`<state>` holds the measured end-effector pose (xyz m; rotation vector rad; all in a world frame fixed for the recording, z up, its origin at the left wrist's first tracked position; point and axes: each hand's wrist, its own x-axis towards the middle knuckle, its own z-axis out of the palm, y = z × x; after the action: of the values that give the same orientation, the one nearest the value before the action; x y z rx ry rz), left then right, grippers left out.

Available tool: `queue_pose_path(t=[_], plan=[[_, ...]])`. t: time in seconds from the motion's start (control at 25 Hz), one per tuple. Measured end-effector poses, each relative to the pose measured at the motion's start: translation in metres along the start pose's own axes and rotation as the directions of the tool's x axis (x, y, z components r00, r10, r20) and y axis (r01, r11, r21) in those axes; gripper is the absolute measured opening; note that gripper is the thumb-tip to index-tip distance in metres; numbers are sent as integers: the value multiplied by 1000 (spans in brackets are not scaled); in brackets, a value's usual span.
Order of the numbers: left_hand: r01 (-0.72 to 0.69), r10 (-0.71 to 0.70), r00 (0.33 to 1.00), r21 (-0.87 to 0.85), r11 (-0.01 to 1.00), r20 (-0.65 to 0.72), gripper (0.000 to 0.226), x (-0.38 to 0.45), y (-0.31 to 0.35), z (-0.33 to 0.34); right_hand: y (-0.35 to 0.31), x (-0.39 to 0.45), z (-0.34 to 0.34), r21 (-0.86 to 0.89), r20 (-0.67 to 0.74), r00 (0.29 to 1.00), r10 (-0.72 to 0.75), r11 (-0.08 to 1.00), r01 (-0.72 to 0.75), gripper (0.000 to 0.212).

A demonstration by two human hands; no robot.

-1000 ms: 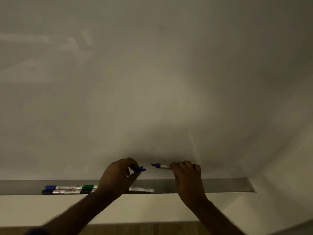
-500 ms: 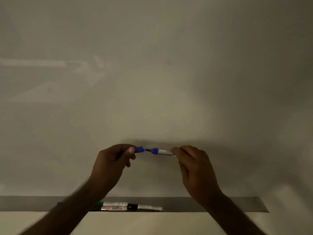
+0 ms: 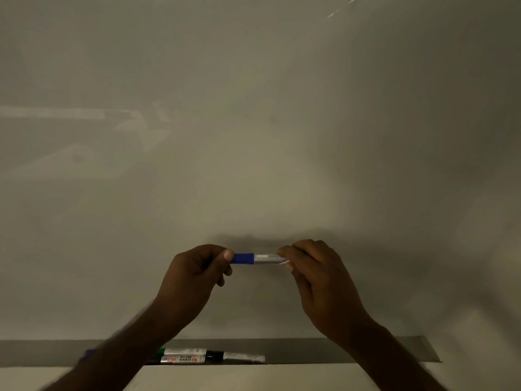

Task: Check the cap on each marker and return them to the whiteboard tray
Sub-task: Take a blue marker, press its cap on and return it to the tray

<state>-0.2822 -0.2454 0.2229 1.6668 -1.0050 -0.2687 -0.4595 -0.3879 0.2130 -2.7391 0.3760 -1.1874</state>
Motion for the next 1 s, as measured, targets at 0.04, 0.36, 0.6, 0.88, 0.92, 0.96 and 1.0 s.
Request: queue_pose_path(t=[0.04,0.36,0.6,0.88,0.92,0.96,1.0], plan=[[-1,1,1000,9,1000,5,32,0,0,2,-1,1,0,21,2,1000,-1,1000,1,26],[78,-79,997,12,997,18,49,4,1,23,-6,5,9,196,88,996,24,980,-41,30],[12,-11,1000,66,998,-20,48,13,8,26,-9,11,8,175,59,998,23,984,-33,30],[-55,62,997,135,989,-51,50,17,0,30,-13,13,13,226,79,994,77,970,-93,21],[-57,64,997,137,989,-51,50,18,-3,30,-12,14,13,220,89,993,72,971,-90,20],[-50,56,997,129,990,-48,51,18,-6,32,-11,15,13,207,106,992,65,975,-85,21],[-38,42,998,113,993,-39,50,17,-10,32,-10,16,12,191,128,990,56,978,-80,21]])
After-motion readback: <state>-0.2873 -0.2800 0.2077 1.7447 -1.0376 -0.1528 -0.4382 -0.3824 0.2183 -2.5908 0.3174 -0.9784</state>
